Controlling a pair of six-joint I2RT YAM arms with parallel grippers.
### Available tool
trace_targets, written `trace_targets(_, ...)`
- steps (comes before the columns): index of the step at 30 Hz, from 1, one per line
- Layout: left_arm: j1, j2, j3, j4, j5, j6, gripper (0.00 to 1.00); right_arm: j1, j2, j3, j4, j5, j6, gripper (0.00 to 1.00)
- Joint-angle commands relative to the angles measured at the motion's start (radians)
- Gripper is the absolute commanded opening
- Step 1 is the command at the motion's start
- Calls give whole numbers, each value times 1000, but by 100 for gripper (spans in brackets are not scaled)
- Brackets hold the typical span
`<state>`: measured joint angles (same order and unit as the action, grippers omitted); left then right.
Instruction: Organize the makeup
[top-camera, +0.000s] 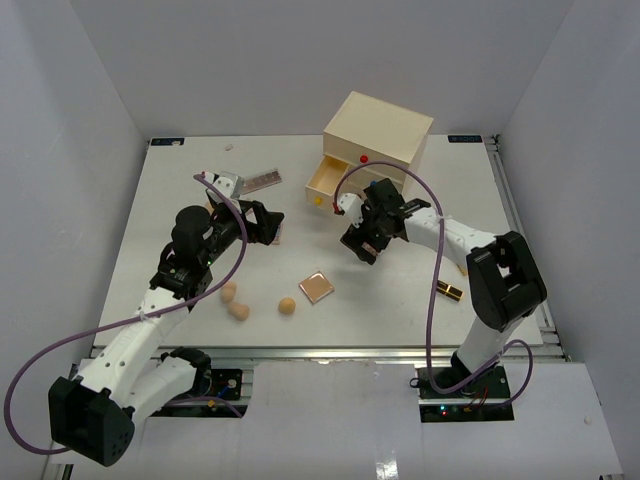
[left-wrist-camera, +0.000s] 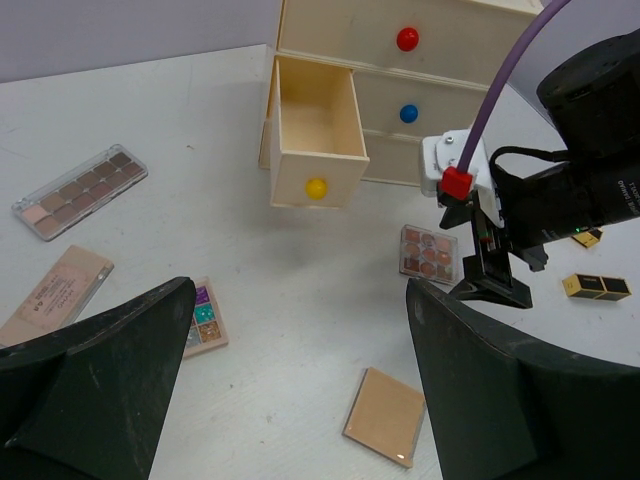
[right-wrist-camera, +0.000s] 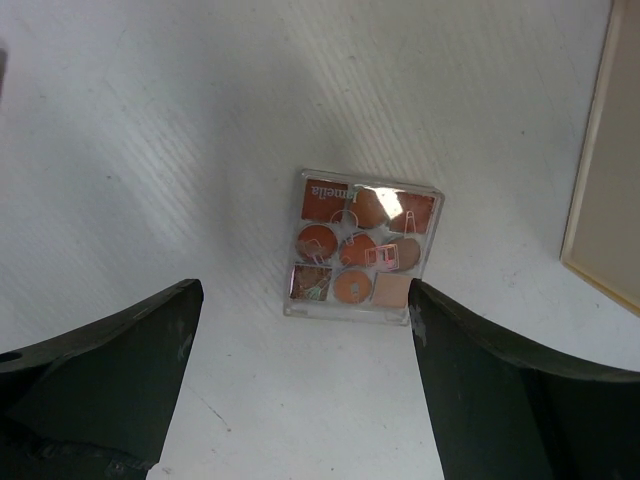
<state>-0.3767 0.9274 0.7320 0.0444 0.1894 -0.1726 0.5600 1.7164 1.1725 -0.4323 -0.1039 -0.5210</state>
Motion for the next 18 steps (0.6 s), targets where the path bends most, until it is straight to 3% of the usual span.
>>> trace_targets(1, 2, -18, 0, 0, -2, 7, 98, 5, -101, 0, -141, -359, -206, 90)
trace_targets(5, 2, -22, 3, -9, -24, 16, 98, 115, -142, -6, -220, -453, -378, 90)
trace_targets(12, 2, -94, -16, -26, -168, 60, 98, 346, -141, -36, -102, -397, -546, 90)
trace_targets(18, 4, -156, -34, -28, -314, 65, 98, 464, -3, 76, -75, -342, -555, 100)
